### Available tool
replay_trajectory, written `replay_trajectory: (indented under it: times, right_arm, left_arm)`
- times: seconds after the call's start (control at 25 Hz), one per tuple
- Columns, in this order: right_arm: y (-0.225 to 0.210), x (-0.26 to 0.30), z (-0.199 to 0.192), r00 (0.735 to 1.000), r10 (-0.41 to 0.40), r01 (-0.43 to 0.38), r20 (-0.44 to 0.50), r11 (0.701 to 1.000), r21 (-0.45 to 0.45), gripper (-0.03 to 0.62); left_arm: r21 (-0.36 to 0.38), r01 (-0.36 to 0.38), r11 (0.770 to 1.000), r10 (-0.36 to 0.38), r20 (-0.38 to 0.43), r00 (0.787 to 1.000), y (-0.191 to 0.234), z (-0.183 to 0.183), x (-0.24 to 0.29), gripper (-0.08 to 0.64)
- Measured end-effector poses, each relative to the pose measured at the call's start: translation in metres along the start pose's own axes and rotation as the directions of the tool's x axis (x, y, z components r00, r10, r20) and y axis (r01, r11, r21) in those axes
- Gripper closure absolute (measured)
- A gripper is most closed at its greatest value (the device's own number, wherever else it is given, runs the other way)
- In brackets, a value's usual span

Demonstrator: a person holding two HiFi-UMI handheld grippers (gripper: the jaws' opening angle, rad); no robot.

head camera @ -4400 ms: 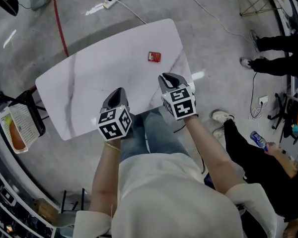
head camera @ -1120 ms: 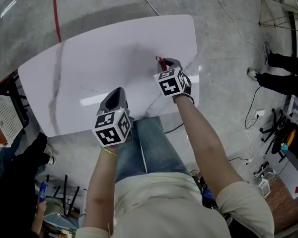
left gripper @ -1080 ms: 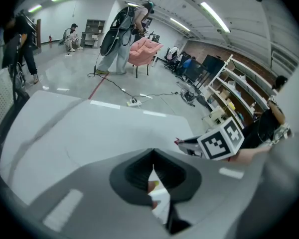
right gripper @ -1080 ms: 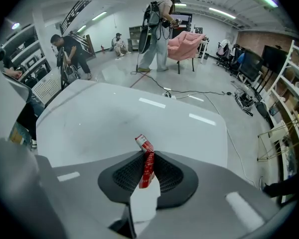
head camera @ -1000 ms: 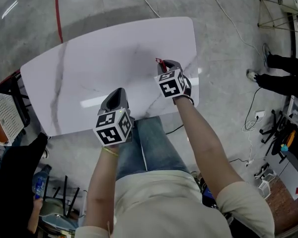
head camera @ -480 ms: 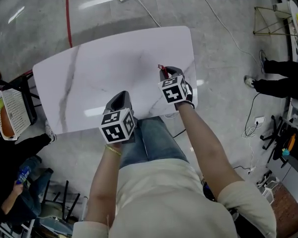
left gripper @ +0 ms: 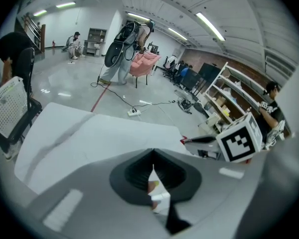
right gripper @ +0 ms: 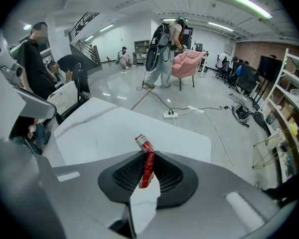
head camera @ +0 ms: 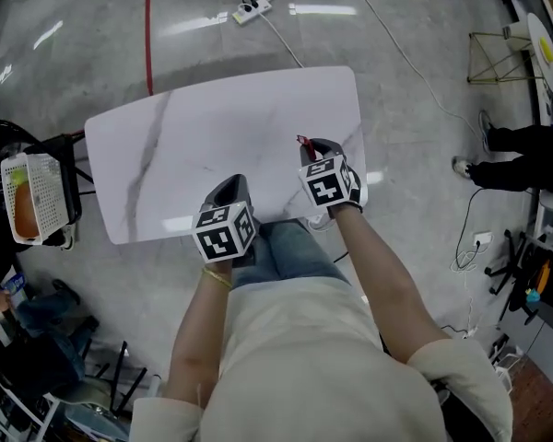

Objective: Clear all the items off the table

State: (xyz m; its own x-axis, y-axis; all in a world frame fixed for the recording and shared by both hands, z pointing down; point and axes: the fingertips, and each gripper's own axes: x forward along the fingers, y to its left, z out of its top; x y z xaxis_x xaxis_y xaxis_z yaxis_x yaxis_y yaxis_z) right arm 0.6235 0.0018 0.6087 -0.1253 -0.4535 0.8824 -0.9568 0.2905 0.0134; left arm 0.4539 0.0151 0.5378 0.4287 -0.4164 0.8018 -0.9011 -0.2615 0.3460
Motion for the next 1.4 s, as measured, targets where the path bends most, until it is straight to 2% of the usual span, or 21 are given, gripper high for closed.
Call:
replay_trajectory:
  times: [0.24,0.72,1.4]
  right_arm:
    - [0.021,-0.034,0.007,0.999,0.020,-0.020,0.033,1.000,-0.006,0.534]
    - [0.042,-0.080,0.017,0.996,0.045,-0.037,0.081,0.995,-0.096,0.534]
    - [0.078,-0.093,0.033,0.987,0.132,-0.106,0.093,0.963,-0.247,0.534]
  left_arm:
    - [-0.008,-0.011,1.000,0.011,0.035,0.999,0.003,-0.002,-0.029,0.551]
    - [-0.057,-0.043,0.997,0.050,0.130,0.990,0.007,0.000,-0.072,0.551]
    - [-0.154,-0.113,0.982,0.146,0.217,0.965,0.032,0.001,-0.108,0.551]
